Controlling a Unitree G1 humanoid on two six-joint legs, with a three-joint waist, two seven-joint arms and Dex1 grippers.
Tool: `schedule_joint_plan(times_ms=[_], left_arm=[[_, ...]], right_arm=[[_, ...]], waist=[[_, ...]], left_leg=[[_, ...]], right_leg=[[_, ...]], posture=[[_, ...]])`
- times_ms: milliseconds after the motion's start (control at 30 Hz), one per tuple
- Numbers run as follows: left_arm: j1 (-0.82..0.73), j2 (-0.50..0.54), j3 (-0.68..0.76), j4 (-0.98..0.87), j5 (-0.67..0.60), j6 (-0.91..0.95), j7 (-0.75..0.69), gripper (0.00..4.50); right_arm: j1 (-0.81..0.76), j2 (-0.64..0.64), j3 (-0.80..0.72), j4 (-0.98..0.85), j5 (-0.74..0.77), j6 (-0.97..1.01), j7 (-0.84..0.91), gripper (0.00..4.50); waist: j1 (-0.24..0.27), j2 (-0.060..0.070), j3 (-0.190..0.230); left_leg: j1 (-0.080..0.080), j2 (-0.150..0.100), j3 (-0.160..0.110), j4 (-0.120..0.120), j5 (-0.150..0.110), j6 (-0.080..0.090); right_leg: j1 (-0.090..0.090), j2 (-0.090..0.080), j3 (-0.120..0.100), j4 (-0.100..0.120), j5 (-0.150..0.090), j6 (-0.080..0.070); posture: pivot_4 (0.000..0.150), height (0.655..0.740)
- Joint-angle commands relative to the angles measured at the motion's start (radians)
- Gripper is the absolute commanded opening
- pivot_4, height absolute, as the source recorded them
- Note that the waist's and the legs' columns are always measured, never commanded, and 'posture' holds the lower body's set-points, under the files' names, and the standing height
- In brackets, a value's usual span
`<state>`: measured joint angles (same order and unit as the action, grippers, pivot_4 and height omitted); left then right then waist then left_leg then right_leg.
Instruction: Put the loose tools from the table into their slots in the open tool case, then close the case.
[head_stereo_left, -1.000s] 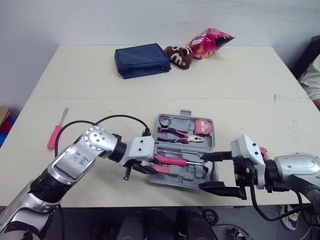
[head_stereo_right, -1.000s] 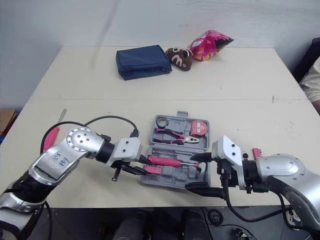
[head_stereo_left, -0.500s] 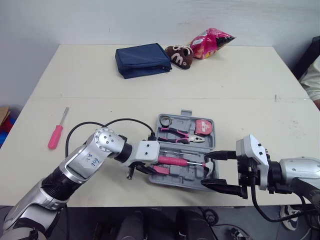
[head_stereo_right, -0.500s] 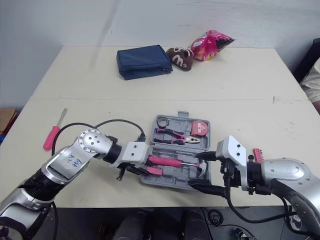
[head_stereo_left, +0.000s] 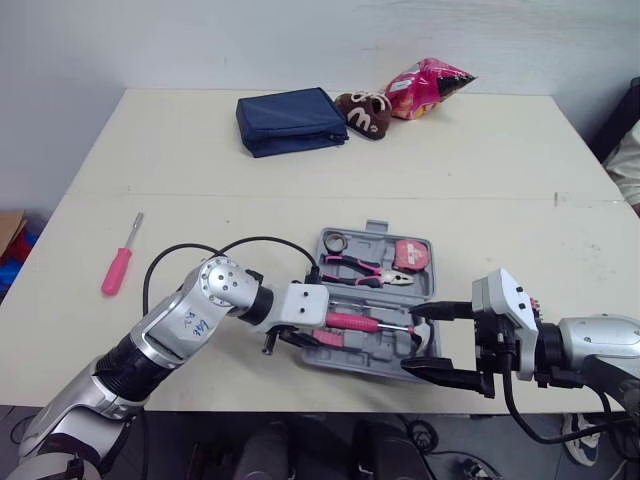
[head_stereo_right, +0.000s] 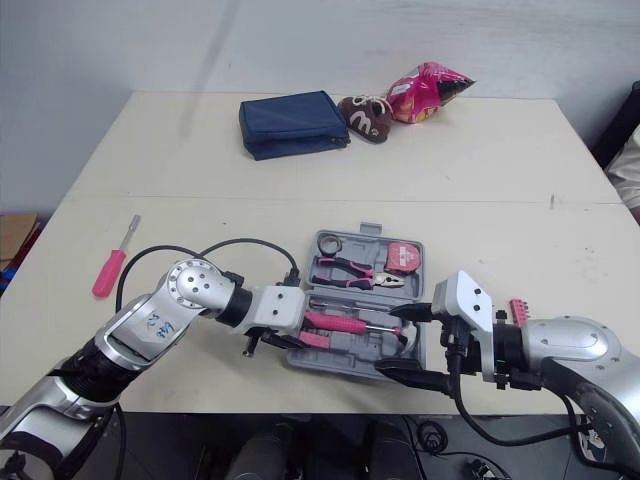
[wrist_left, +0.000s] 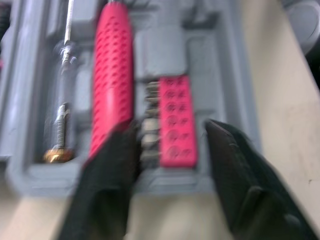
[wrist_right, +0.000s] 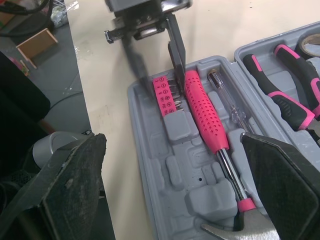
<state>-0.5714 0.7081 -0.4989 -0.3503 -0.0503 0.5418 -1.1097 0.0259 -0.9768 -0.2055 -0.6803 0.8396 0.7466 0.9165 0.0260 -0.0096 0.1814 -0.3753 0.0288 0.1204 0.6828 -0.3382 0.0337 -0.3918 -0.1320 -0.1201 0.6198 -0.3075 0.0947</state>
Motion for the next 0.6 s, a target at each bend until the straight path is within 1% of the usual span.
schedule_joint_plan(times_ms=[33,133,200,300,367,433,500,600], left_arm=[[0.039,0.024,0.095,-0.021,-0.081,0.002,-0.033,3.84],[0.061,0.020,0.160,-0.015,-0.158,0.005,-0.064,3.84],[0.063,0.005,0.191,0.014,-0.188,-0.030,-0.073,3.84],[0.071,-0.036,0.231,0.047,-0.291,-0.046,-0.127,2.94],[0.087,-0.048,0.226,0.070,-0.293,-0.084,-0.146,2.06],[0.100,-0.056,0.211,0.096,-0.261,-0.137,-0.138,0.98],[0.105,-0.069,0.206,0.113,-0.248,-0.151,-0.120,0.02],[0.113,-0.078,0.180,0.148,-0.199,-0.185,-0.096,0.02]], right_arm=[[0.010,0.004,-0.039,-0.037,0.032,0.000,-0.004,4.50],[0.015,0.003,-0.040,-0.038,0.036,-0.003,-0.007,4.50],[0.018,0.002,-0.040,-0.038,0.035,-0.006,-0.007,4.50],[0.016,0.001,-0.036,-0.036,0.036,-0.008,-0.006,4.50],[0.013,0.003,-0.030,-0.036,0.035,-0.008,-0.008,4.50],[0.013,0.005,-0.023,-0.039,0.034,-0.007,-0.011,4.50],[0.014,0.004,-0.022,-0.042,0.038,-0.005,-0.012,4.50],[0.016,0.004,-0.026,-0.043,0.041,-0.004,-0.013,4.50]], waist=[[-0.001,0.000,0.000],[-0.003,0.000,0.000],[-0.002,0.000,0.000],[0.000,0.000,0.000],[-0.001,0.000,0.000],[-0.001,0.000,0.000],[-0.001,0.000,0.000],[-0.002,0.000,0.000]], left_leg=[[0.000,0.000,0.000,0.000,0.000,0.000],[0.000,0.001,0.000,0.000,0.000,0.000],[0.000,0.000,0.000,0.000,0.000,0.000],[0.000,0.000,0.000,0.000,0.000,0.000],[0.000,0.000,0.000,0.000,0.000,0.000],[0.000,0.000,0.000,0.000,0.000,0.000],[0.000,0.000,0.000,0.000,0.000,0.000],[0.000,0.000,0.000,0.000,0.000,0.000]], right_leg=[[0.000,0.000,0.000,0.000,0.000,0.000],[0.000,0.000,0.000,0.001,0.000,0.000],[0.000,0.000,0.000,0.001,0.000,0.000],[0.000,0.000,0.000,0.000,0.000,0.000],[0.000,0.000,0.000,0.001,0.000,0.000],[0.000,0.001,0.000,0.001,0.000,0.000],[0.000,0.001,0.000,0.001,0.000,0.000],[0.000,0.001,0.000,0.000,0.000,0.000]], posture=[[0.150,0.7400],[0.150,0.7400],[0.150,0.7400],[0.150,0.7400],[0.150,0.7400],[0.150,0.7400],[0.150,0.7400],[0.150,0.7400]])
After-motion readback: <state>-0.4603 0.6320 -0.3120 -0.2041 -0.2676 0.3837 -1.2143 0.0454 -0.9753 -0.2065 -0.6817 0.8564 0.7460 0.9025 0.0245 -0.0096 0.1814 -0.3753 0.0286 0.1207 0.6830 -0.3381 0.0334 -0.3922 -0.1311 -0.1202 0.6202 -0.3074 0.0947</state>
